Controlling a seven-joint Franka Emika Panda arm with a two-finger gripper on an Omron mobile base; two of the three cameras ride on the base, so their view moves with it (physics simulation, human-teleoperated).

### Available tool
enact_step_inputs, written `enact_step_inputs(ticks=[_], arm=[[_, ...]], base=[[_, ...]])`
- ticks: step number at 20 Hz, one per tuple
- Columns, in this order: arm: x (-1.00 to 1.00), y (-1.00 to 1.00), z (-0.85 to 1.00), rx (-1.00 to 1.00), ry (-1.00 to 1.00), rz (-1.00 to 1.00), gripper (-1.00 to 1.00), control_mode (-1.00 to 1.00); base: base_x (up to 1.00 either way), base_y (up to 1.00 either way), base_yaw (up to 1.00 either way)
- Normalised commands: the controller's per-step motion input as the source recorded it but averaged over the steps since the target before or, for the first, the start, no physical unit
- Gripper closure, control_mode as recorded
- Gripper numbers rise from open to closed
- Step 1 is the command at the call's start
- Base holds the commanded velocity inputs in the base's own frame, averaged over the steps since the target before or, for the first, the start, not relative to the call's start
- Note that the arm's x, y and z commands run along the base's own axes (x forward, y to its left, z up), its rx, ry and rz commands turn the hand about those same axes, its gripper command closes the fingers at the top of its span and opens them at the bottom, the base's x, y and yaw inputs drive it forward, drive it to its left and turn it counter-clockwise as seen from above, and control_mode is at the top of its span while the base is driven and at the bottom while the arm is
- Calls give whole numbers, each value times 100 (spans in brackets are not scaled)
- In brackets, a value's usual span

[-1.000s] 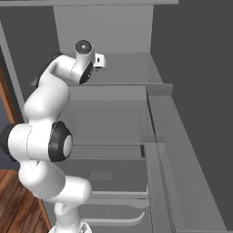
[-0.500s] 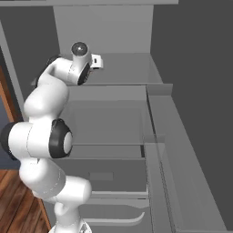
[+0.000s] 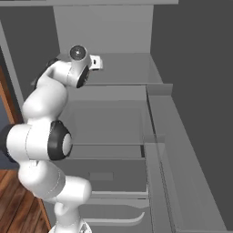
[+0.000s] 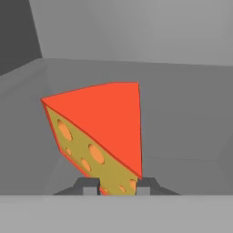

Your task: Take the cheese, steak, and lemon wedge from the fridge and place them on the plate on the dining counter to create an appetizer plate.

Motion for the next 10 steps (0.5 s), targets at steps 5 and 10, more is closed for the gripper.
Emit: enact_step_inputs(ticks=[5, 10], arm=[[-20, -4, 11, 0, -4, -3, 100, -100], [-49, -9, 44, 0, -1, 0, 100, -100]], base=[[0, 0, 0], [0, 0, 0]])
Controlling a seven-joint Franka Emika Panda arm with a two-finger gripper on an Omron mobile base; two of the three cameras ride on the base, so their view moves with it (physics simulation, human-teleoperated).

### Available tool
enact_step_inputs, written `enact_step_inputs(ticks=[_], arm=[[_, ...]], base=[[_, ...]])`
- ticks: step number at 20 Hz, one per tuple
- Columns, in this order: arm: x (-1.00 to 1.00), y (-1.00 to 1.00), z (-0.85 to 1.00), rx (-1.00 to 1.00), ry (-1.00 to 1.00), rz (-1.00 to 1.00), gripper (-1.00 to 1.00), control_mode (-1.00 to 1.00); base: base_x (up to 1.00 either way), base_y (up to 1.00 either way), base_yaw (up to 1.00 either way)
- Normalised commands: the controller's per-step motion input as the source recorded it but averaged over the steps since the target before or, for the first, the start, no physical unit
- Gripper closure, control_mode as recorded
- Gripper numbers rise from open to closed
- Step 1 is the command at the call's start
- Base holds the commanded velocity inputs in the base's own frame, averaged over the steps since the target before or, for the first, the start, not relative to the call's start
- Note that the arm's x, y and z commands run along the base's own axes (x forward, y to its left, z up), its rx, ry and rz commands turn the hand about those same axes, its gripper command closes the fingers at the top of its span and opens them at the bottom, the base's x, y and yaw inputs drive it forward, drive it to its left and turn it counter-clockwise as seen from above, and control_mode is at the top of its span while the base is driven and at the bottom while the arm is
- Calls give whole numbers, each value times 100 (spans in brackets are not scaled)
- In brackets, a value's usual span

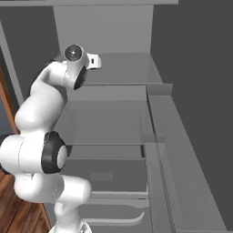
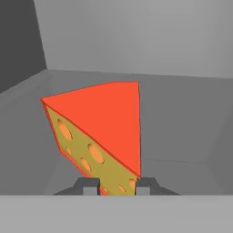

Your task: Take the cheese, steak, and lemon wedge from the fridge and place them on the plate on the dining counter to create an appetizer plate.

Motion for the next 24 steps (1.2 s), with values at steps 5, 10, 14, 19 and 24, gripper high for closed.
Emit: enact_step_inputs(ticks=[5, 10, 14, 19, 24], arm=[[-64, 0, 29, 0, 0, 0, 100, -100], [-88, -6, 2, 0, -5, 0, 100, -100], [-83, -15, 1, 0, -27, 0, 100, -100], [-65, -12, 12, 0, -31, -2, 100, -100], [-61, -19, 23, 0, -23, -4, 100, -100]], base=[[0, 0, 0], [0, 0, 0], [0, 0, 0], [0, 0, 0], [0, 0, 0]])
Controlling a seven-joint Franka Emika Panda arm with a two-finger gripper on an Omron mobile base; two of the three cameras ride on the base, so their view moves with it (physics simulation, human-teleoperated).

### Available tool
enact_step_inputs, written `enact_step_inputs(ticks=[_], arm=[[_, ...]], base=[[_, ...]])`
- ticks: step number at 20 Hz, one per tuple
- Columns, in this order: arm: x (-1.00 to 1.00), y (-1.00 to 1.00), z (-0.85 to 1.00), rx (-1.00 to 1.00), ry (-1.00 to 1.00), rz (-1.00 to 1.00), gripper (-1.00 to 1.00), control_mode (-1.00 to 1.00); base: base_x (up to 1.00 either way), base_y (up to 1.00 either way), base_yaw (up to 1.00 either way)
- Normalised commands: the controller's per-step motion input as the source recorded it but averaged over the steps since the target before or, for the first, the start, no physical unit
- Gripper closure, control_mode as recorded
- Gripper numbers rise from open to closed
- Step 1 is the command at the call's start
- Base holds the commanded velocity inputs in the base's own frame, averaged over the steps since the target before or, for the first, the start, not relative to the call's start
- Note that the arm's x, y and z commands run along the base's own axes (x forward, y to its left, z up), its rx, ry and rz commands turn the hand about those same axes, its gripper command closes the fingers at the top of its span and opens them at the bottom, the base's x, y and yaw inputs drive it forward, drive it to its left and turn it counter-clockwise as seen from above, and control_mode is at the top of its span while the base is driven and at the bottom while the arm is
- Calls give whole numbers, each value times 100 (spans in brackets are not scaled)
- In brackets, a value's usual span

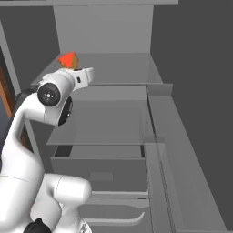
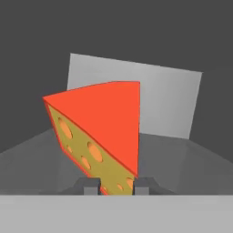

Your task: Take the cheese, steak, and lemon wedge from the fridge and place them on the plate on the dining counter to create an appetizer plate.

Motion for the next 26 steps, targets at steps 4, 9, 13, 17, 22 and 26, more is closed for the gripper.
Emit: enact_step_inputs(ticks=[4, 9, 13, 17, 22, 26], arm=[[-32, -8, 11, 0, -10, -2, 100, 100], [0, 0, 0, 0, 0, 0, 100, 100], [0, 0, 0, 0, 0, 0, 100, 100], [0, 0, 0, 0, 0, 0, 100, 100], [0, 0, 0, 0, 0, 0, 100, 100], [0, 0, 0, 0, 0, 0, 100, 100]], base=[[-31, -5, -1], [-62, -14, -3], [-72, -11, 0], [-67, -1, -3], [-52, 13, -7], [-61, 29, -8]])
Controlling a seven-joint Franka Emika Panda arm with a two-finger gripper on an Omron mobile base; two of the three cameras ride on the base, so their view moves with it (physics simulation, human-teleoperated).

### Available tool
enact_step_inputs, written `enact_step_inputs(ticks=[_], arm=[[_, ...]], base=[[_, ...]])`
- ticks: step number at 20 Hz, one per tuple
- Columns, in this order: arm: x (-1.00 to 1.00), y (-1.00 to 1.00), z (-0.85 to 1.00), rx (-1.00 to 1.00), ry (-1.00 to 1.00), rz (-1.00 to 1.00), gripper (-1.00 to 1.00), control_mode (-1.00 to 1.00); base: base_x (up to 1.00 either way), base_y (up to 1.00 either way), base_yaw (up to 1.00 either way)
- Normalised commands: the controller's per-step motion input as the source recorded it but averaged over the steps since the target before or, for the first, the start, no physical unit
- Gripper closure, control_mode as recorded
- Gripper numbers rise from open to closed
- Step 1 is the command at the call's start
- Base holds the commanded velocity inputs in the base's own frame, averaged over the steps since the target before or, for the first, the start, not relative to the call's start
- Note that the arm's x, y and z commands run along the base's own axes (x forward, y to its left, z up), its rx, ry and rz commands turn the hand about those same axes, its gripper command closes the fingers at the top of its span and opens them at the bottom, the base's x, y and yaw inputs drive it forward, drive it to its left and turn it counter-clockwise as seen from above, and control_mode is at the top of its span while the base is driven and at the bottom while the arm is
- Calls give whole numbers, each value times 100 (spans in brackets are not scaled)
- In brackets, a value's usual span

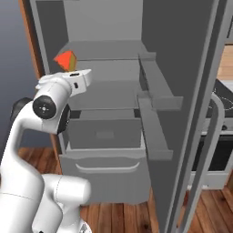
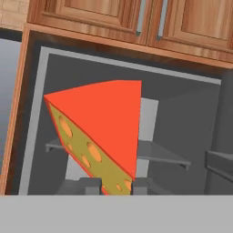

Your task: Take the cheese, steak, and lemon wedge from the fridge and place them on the plate on the dining counter to create an appetizer plate.

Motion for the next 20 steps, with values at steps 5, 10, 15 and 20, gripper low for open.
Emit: enact_step_inputs(ticks=[5, 10, 15, 20], arm=[[0, 0, 0, 0, 0, 0, 100, 100], [0, 0, 0, 0, 0, 0, 100, 100], [0, 0, 0, 0, 0, 0, 100, 100], [0, 0, 0, 0, 0, 0, 100, 100]], base=[[-79, 55, -9], [-87, 64, -11], [-100, 42, -12], [-100, 31, -12]])
